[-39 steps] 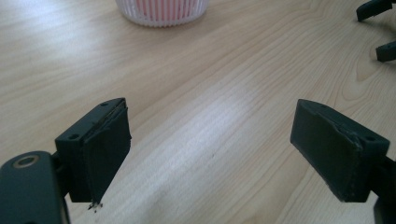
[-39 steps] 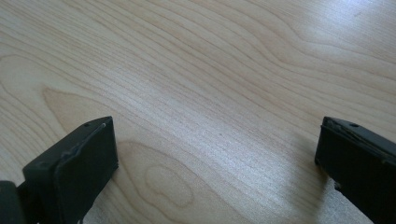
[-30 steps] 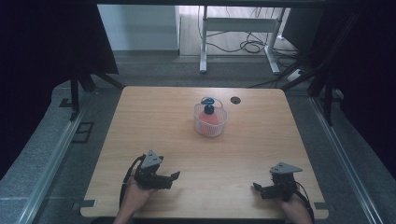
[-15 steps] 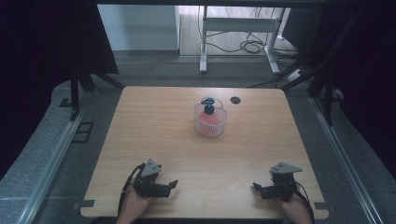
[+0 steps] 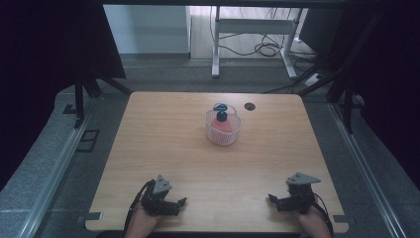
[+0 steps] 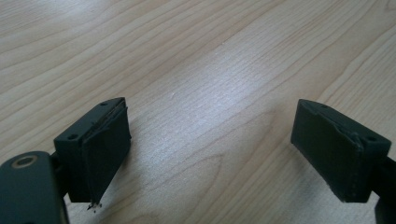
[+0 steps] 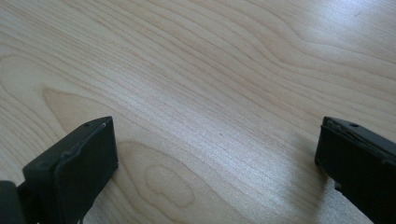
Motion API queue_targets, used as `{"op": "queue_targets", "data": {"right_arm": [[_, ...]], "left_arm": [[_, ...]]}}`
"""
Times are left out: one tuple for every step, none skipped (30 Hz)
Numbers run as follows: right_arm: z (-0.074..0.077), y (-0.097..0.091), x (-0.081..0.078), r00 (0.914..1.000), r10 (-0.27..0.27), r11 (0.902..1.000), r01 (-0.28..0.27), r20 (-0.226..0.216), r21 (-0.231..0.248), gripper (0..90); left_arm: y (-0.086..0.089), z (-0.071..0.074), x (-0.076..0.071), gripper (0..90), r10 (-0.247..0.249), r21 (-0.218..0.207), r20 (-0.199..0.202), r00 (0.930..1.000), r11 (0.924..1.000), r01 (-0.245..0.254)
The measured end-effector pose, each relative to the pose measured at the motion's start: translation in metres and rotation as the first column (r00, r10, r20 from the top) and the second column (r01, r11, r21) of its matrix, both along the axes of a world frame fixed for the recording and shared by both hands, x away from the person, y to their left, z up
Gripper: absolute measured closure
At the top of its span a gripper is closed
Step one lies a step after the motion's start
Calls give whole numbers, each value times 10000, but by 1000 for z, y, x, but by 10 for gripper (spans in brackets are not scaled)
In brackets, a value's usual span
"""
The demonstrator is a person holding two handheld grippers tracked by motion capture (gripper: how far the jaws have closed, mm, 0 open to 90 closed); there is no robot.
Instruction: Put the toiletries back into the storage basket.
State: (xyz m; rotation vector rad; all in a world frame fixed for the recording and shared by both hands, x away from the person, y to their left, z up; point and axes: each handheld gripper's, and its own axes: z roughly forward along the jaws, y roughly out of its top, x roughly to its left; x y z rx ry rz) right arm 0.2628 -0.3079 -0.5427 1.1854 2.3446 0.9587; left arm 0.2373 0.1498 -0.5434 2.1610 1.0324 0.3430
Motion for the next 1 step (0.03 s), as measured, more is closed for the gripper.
{"op": "queue_targets", "data": {"right_arm": [[0, 0, 0, 10000, 2, 10000, -2, -6, 5, 0]], "left_arm": [[-1, 0, 0, 115, 0, 147, 53, 10000, 9999, 0]]}}
